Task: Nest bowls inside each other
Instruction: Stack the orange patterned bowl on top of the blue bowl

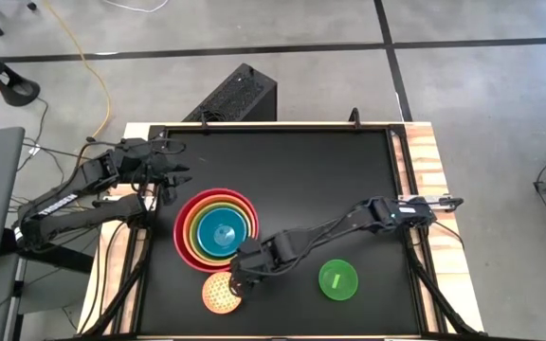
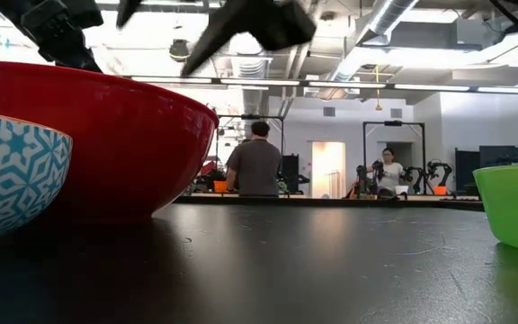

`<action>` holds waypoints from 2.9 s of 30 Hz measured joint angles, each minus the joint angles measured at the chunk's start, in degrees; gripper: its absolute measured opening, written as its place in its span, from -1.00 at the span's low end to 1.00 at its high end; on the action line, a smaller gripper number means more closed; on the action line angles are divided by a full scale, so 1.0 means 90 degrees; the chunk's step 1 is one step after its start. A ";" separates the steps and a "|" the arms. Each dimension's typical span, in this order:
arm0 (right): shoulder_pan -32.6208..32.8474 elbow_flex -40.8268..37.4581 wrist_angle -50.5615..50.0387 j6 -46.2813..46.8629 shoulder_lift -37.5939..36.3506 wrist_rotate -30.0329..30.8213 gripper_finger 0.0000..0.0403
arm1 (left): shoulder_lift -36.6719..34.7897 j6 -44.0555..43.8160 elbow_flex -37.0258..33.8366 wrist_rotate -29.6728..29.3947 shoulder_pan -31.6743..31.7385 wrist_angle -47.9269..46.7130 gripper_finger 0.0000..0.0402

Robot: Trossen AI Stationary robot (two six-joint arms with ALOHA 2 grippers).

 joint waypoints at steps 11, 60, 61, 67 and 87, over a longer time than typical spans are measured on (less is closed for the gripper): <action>0.0185 0.0002 0.1151 -0.0135 0.0693 0.0428 0.10 | 0.0228 -0.0330 0.0002 0.0000 -0.0002 -0.0090 -0.30; -0.1580 -0.0012 0.0697 -0.2085 -0.0582 0.0505 -0.97 | 0.0236 -0.0852 0.0000 -0.0092 -0.0007 -0.0136 -0.30; -0.1651 -0.0012 0.0667 -0.2112 -0.0545 0.0470 -0.97 | 0.0235 -0.0855 0.0000 -0.0090 -0.0007 -0.0135 -0.30; -0.1892 -0.0005 0.0843 -0.2425 -0.0147 0.0261 -0.97 | 0.0236 -0.0887 0.0000 -0.0094 -0.0007 -0.0136 -0.30; -0.1916 0.0000 0.1338 -0.2456 0.0590 0.0272 -0.98 | 0.0234 -0.1125 -0.0002 -0.0104 -0.0007 -0.0136 -0.30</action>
